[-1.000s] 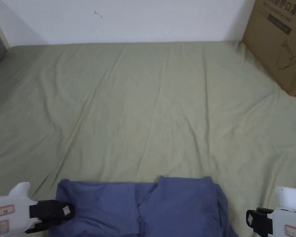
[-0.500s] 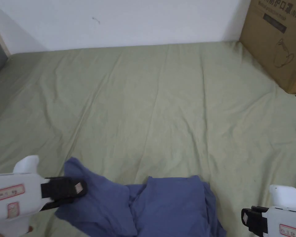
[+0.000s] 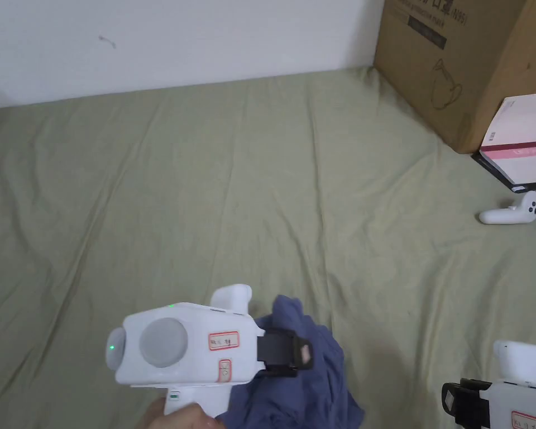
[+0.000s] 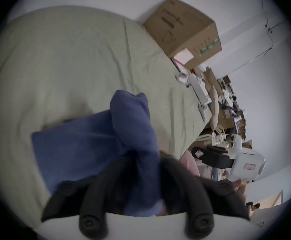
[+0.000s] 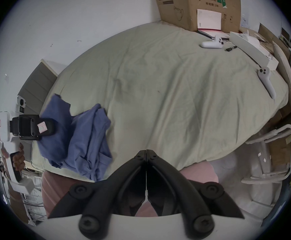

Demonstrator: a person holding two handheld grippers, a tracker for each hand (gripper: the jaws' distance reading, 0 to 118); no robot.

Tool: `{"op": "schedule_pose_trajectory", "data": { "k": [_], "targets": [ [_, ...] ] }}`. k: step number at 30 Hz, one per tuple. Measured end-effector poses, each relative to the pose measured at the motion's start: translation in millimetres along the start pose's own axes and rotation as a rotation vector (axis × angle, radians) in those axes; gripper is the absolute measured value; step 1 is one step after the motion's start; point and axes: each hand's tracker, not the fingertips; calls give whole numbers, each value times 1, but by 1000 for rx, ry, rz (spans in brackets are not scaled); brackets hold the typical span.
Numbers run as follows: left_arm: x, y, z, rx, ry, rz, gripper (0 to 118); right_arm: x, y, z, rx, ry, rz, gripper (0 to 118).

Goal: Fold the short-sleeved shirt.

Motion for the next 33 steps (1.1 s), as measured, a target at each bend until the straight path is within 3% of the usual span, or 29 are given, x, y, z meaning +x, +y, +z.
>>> {"op": "schedule_pose_trajectory", "data": {
  "k": [3,8,9,10,11,12,18,26,33],
  "targets": [
    [-1,-2,-4,-22,-13,39,117,6,0,0,-3,-15,-7,0],
    [-27,-1,35,62,8,111,102,9,0,-1,9,-8,-25,0],
    [-33,-3,44,82,12,125,91,8,0,-3,10,-8,-23,0],
    [-39,-6,51,103,17,143,68,8,0,-4,11,-6,-21,0],
    [-44,-8,54,115,24,148,26,6,0,-6,11,-2,-22,0],
    [-48,-9,54,117,37,153,3,5,0,-7,12,4,-24,0],
    [-47,-12,23,81,3,190,3,-6,0,-12,9,3,14,0],
    [-2,-21,-58,-108,-7,71,2,-17,6,-11,27,-4,50,0],
    [16,-33,-88,-164,-17,57,1,-9,5,-8,32,1,26,0]
  ]
}}
